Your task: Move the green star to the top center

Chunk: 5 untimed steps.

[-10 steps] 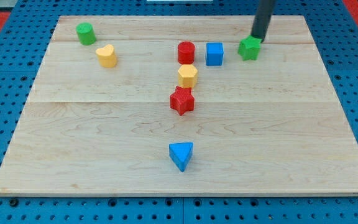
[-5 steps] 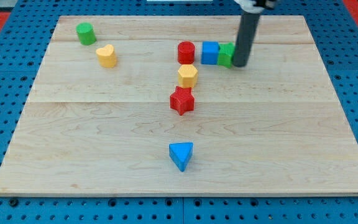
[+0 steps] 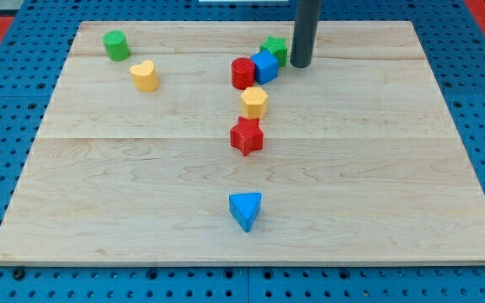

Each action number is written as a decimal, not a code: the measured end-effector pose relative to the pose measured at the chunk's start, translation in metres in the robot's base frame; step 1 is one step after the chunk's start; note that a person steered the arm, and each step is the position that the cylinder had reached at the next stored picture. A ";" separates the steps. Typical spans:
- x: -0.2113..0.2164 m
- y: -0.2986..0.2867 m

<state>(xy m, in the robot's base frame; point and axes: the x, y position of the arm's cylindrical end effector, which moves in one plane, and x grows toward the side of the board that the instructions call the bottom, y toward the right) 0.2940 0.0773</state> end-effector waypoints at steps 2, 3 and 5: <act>-0.062 -0.071; -0.060 -0.060; -0.102 -0.012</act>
